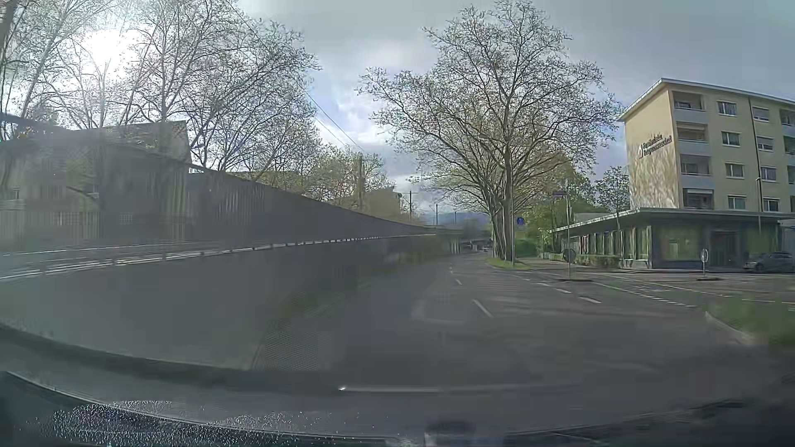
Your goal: Follow the waypoints while adhering to traffic rules and regulations
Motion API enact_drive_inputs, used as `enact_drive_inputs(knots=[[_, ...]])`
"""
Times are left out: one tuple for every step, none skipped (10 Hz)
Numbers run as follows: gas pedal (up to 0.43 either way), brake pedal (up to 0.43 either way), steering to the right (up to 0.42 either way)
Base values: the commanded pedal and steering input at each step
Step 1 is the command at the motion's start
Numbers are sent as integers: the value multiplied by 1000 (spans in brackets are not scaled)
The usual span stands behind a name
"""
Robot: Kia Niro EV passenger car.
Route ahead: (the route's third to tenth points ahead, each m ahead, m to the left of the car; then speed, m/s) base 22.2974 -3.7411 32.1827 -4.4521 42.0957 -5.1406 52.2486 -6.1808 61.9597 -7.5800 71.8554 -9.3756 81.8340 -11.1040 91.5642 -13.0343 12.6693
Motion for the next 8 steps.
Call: enact_drive_inputs(knots=[[98, 0, 8], [98, 0, 8], [98, 0, 9], [98, 0, 9], [98, 0, 9], [98, 0, 11], [98, 0, 12], [98, 0, 12]])
